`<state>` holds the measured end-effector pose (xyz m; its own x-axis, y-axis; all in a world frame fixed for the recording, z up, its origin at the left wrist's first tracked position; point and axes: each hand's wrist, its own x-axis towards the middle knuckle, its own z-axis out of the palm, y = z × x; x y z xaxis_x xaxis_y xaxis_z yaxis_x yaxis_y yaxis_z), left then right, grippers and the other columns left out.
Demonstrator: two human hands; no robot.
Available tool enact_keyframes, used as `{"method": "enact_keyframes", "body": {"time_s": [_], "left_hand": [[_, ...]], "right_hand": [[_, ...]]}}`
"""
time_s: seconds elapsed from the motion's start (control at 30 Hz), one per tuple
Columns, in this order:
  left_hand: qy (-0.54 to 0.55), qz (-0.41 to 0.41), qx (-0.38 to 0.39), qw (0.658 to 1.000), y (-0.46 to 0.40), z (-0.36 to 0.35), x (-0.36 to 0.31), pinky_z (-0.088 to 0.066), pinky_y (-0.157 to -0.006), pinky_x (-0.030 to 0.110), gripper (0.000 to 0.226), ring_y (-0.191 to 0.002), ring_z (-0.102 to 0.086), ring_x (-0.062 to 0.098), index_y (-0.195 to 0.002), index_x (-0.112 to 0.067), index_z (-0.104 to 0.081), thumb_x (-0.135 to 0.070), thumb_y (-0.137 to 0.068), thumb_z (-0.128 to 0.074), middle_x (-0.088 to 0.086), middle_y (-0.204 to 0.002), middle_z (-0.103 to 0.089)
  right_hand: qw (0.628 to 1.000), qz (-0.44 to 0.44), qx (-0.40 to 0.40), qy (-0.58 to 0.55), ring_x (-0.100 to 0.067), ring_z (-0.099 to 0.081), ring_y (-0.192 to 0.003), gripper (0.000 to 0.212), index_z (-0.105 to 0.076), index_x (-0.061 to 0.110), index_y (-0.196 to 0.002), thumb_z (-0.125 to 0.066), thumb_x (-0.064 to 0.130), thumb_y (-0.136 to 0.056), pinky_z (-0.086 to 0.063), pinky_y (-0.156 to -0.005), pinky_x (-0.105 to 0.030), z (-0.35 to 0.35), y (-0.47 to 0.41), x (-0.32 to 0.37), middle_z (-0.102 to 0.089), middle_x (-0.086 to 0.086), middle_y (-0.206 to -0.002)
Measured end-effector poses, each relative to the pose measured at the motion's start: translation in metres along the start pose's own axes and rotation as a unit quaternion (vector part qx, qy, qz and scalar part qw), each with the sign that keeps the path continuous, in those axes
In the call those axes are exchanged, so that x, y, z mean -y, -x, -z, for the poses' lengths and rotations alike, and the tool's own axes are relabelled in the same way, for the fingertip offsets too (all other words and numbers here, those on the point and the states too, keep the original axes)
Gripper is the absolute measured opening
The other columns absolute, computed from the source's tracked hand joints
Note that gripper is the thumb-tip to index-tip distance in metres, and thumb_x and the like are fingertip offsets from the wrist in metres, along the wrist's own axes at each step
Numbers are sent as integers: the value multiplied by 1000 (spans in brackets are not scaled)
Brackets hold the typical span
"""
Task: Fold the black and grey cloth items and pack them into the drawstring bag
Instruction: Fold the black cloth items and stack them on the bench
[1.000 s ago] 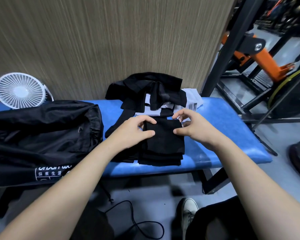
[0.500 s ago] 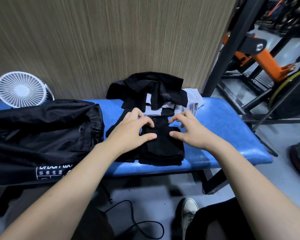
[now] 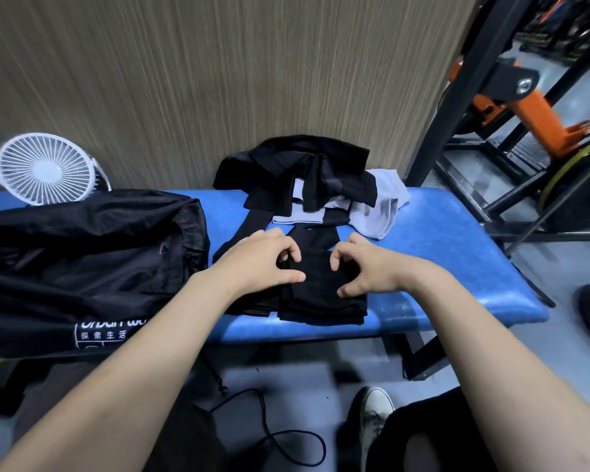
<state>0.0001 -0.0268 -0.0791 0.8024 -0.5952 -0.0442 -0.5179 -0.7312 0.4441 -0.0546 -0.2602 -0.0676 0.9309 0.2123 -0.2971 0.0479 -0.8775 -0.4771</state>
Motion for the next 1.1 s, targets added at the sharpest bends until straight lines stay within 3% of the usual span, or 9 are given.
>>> {"method": "enact_keyframes", "body": {"time_s": [0.13,0.2,0.3,0.5,0.63,0.7,0.8,0.97,1.1], "left_hand": [[18,-16,2,1000,1,1,2,-47,-85,31,25,-92,-45,2,-101,-39,-60,-54,-83,-70,-15,-96,-52],[40,-24,-12,999,2,3,2,-48,-84,31,19,-89,-46,0,-96,-39,-61,-53,-84,-68,-14,-94,-54],[86,-20,-63,994,0,7,-1,-48,-79,28,11,-80,-49,-1,-87,-36,-63,-47,-87,-65,-13,-89,-57],[86,58,-144,984,-13,17,11,-47,-68,31,8,-68,-52,6,-84,-32,-57,-31,-91,-59,-11,-77,-59],[56,105,-183,976,-24,23,23,-43,-69,29,4,-80,-54,5,-91,-31,-59,-27,-92,-59,-10,-88,-61],[56,106,-213,970,-33,23,26,-41,-70,28,5,-81,-53,6,-95,-30,-60,-26,-92,-60,-10,-94,-58],[66,101,-254,960,-48,24,24,-46,-75,31,13,-88,-55,10,-103,-30,-60,-25,-92,-61,-10,-99,-54],[-6,171,-196,966,-62,23,26,-45,-77,36,25,-106,-53,21,-115,-30,-56,-25,-92,-62,-3,-115,-50],[-42,245,-109,962,-58,21,37,-42,-80,35,34,-113,-52,24,-115,-32,-53,-37,-85,-69,-1,-119,-52]], "right_hand": [[997,12,-5,-79,-3,-48,-82,23,-62,24,-102,-78,25,-84,-39,-84,-23,11,4,-4,-48,7,-102],[989,12,-25,-146,-7,-49,-71,12,-66,23,-98,-74,25,-89,-42,-77,-22,19,7,-6,-55,9,-94],[977,-2,-48,-209,-11,-57,-71,6,-66,20,-97,-68,24,-93,-44,-70,-22,28,11,-8,-60,9,-94],[975,-42,-130,-172,-19,-54,-58,17,-61,17,-97,-67,32,-93,-43,-64,-27,26,-6,-12,-60,-2,-91],[968,-49,-201,-140,-13,-53,-57,13,-58,17,-94,-66,28,-92,-54,-87,-46,24,-28,-15,-64,-7,-81],[957,-51,-251,-138,-3,-54,-56,10,-57,23,-87,-65,27,-91,-42,-107,-54,24,-41,-18,-60,2,-70],[940,-51,-305,-146,2,-53,-62,8,-55,29,-86,-63,32,-86,-38,-105,-48,26,-59,-17,-61,8,-70],[949,-48,-288,-115,-14,-57,-78,13,-55,30,-86,-67,31,-84,-51,-85,-41,22,-75,-15,-62,6,-83],[974,-71,-213,-37,-18,-55,-89,24,-55,33,-98,-72,37,-82,-48,-86,-36,12,-78,-24,-55,1,-92]]}}
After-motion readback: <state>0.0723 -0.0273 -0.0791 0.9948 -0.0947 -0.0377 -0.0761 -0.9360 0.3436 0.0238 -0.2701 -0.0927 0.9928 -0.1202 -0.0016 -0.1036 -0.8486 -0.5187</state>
